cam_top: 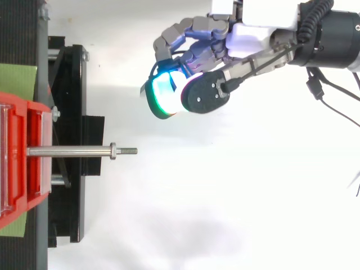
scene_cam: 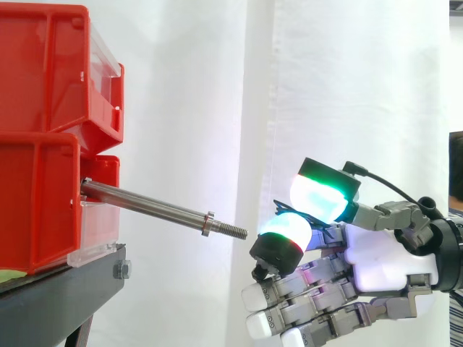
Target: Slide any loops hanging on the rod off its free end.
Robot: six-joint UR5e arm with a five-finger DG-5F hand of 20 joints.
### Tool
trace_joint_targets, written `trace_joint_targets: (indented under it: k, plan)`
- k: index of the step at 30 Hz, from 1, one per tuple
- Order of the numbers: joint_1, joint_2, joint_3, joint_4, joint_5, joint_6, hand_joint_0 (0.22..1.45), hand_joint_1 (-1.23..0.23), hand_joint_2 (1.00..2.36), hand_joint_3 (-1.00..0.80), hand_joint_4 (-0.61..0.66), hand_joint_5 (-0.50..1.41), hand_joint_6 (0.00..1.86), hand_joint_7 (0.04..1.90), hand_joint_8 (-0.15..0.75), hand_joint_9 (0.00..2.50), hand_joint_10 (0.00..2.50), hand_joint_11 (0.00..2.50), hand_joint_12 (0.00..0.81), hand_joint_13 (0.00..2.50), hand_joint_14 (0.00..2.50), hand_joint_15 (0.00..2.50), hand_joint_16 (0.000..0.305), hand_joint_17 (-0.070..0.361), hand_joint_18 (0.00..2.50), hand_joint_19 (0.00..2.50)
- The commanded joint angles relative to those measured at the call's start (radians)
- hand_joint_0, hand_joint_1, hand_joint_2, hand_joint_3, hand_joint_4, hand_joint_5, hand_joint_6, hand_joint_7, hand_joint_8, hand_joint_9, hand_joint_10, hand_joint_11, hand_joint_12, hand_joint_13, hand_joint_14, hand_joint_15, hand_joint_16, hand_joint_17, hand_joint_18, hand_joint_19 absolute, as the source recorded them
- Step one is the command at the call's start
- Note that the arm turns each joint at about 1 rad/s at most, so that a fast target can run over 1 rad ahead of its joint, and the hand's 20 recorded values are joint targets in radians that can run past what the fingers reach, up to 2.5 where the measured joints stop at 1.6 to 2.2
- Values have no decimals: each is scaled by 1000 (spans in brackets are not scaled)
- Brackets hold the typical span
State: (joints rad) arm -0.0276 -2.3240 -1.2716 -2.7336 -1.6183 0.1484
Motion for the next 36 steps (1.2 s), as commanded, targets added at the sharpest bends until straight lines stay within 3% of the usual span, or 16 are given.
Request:
trace_joint_targets:
  k: [1,5,6,9,16,26,36]
  plan:
    - [0,0,0,-3,0,0,631,-510,1000,-500,51,-161,822,1182,216,683,4,133,241,563,1,37,29,66,503,267]
    - [0,2,0,-12,0,8,635,-601,1008,-421,93,-175,826,1161,230,671,5,144,242,553,2,37,29,66,493,252]
    - [0,2,0,-14,0,10,653,-697,1009,-395,117,-192,831,1153,244,622,5,141,246,520,0,28,30,68,478,240]
    - [0,2,0,-26,0,10,683,-805,1010,-388,169,-216,833,1138,242,566,4,140,254,500,0,23,32,72,458,213]
    - [5,2,2,-49,0,11,736,-814,1000,-500,179,-223,833,1067,238,561,5,135,264,541,0,21,34,77,542,210]
    - [6,2,0,-51,0,11,664,-763,1000,-500,161,-200,828,1114,243,599,5,146,249,539,1,32,32,71,533,237]
    - [5,2,2,-49,0,11,749,-867,1000,-500,97,-215,835,1117,226,566,4,135,261,533,0,5,34,77,556,182]
